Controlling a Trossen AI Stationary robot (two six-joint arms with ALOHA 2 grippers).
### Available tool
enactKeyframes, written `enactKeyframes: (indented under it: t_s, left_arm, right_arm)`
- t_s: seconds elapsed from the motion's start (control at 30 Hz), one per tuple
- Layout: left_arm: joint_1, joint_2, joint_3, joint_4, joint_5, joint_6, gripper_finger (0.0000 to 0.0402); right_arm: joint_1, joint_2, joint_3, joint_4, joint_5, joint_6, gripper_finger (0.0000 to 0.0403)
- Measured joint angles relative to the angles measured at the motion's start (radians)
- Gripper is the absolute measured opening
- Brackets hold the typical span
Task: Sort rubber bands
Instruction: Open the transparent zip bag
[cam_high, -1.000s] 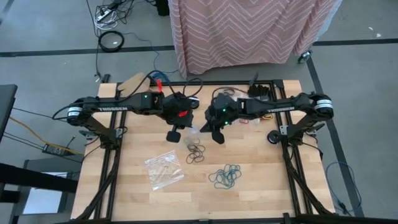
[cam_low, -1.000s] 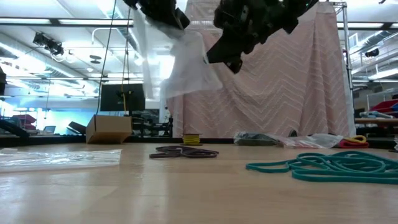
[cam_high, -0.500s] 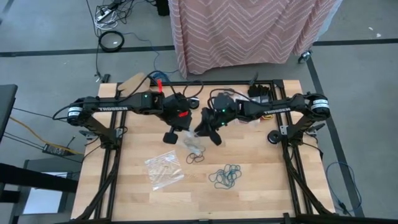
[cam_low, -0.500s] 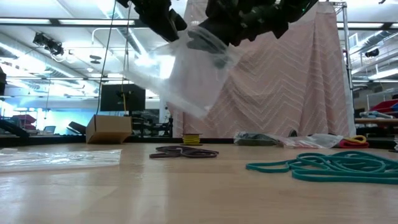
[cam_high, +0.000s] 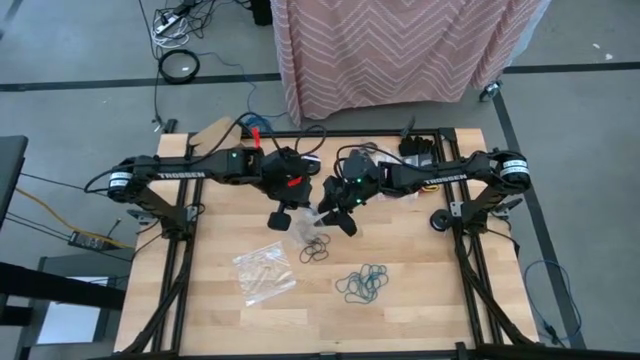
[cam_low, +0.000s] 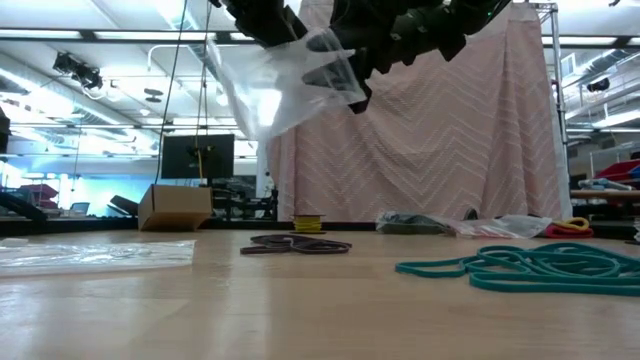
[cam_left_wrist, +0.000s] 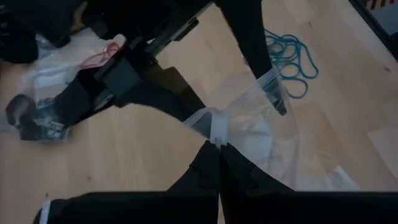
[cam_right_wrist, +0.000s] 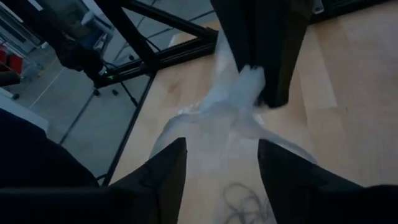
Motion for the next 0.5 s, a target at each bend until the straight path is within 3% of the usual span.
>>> enactKeyframes:
  t_s: [0.27,0.5]
  left_arm:
    - [0.008,-0.03,0.061,-0.055,-0.062,0.005,0.0]
    - [-0.001,-0.018,0.1,0.003,-0.058,0.005,0.0]
  right_arm:
    - [0.0,0.0,0.0,0.001,0.012,0.019,0.0193]
    - [0.0,0.0,0.001,0.055,0.028,0.034,0.0192]
